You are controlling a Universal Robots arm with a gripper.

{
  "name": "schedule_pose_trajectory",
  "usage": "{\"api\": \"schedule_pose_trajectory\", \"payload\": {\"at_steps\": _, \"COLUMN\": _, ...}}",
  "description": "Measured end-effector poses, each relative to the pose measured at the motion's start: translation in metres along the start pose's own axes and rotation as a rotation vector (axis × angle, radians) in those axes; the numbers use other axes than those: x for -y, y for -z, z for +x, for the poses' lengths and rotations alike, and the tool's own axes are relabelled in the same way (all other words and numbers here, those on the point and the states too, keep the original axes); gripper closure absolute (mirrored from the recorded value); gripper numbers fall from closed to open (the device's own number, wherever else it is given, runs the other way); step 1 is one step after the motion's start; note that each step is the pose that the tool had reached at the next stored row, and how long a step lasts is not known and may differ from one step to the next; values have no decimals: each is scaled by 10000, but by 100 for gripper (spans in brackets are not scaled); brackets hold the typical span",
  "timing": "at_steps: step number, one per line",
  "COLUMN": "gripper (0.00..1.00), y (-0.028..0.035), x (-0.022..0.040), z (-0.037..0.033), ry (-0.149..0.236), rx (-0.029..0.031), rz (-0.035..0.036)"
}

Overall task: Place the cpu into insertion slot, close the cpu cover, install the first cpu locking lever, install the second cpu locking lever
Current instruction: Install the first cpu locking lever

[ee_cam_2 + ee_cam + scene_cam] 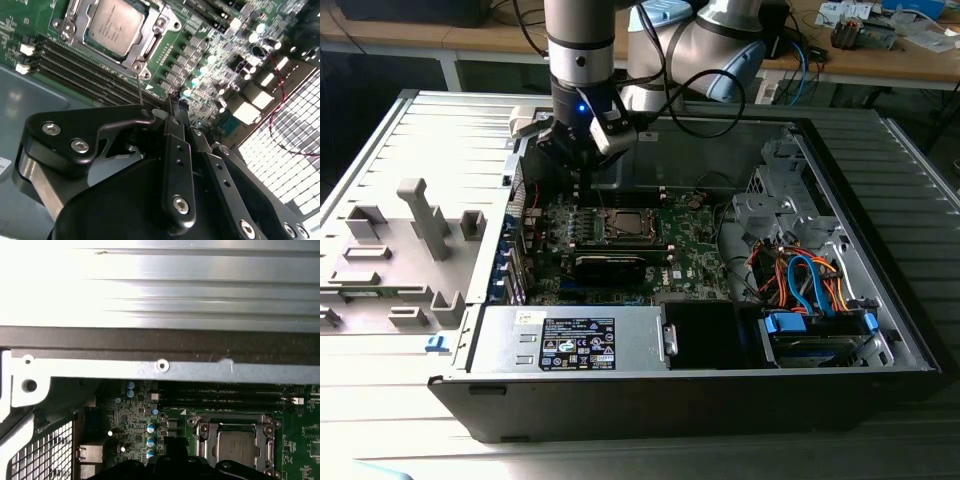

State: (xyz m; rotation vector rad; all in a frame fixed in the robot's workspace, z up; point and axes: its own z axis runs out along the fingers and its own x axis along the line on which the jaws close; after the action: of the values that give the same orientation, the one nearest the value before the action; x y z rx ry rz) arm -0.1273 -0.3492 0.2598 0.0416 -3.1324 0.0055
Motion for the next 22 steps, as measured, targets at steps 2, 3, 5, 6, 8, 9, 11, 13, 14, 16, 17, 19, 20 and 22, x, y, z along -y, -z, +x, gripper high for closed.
{"api": "schedule_pose_trajectory", "payload": {"at_steps": 2, "gripper": 89, "y": 0, "x": -26, "z": -1, "ry": 1, "rx": 1, "rz": -1}}
{"api": "schedule_pose_trajectory", "payload": {"at_steps": 3, "gripper": 89, "y": 1, "x": -41, "z": -1, "ry": 1, "rx": 0, "rz": -3}}
{"api": "schedule_pose_trajectory", "payload": {"at_steps": 5, "gripper": 89, "y": -1, "x": -75, "z": -2, "ry": 3, "rx": 0, "rz": -6}}
{"api": "schedule_pose_trajectory", "payload": {"at_steps": 6, "gripper": 89, "y": -1, "x": -85, "z": -2, "ry": 4, "rx": -1, "rz": -8}}
{"api": "schedule_pose_trajectory", "payload": {"at_steps": 8, "gripper": 89, "y": -4, "x": -105, "z": -10, "ry": 6, "rx": 1, "rz": -9}}
{"api": "schedule_pose_trajectory", "payload": {"at_steps": 9, "gripper": 89, "y": -4, "x": -109, "z": -26, "ry": 9, "rx": 0, "rz": -9}}
{"api": "schedule_pose_trajectory", "payload": {"at_steps": 11, "gripper": 89, "y": -4, "x": -110, "z": -51, "ry": 6, "rx": 0, "rz": -9}}
{"api": "schedule_pose_trajectory", "payload": {"at_steps": 13, "gripper": 89, "y": -3, "x": -109, "z": -86, "ry": 7, "rx": -1, "rz": -8}}
{"api": "schedule_pose_trajectory", "payload": {"at_steps": 14, "gripper": 89, "y": -3, "x": -109, "z": -108, "ry": 8, "rx": 0, "rz": -8}}
{"api": "schedule_pose_trajectory", "payload": {"at_steps": 16, "gripper": 89, "y": -3, "x": -108, "z": -121, "ry": 8, "rx": -1, "rz": -7}}
{"api": "schedule_pose_trajectory", "payload": {"at_steps": 17, "gripper": 89, "y": -3, "x": -108, "z": -126, "ry": 8, "rx": -1, "rz": -8}}
{"api": "schedule_pose_trajectory", "payload": {"at_steps": 19, "gripper": 89, "y": -3, "x": -108, "z": -135, "ry": 10, "rx": -1, "rz": -8}}
{"api": "schedule_pose_trajectory", "payload": {"at_steps": 20, "gripper": 89, "y": -3, "x": -108, "z": -136, "ry": 10, "rx": -1, "rz": -8}}
{"api": "schedule_pose_trajectory", "payload": {"at_steps": 22, "gripper": 89, "y": -5, "x": -108, "z": -139, "ry": 9, "rx": 0, "rz": -8}}
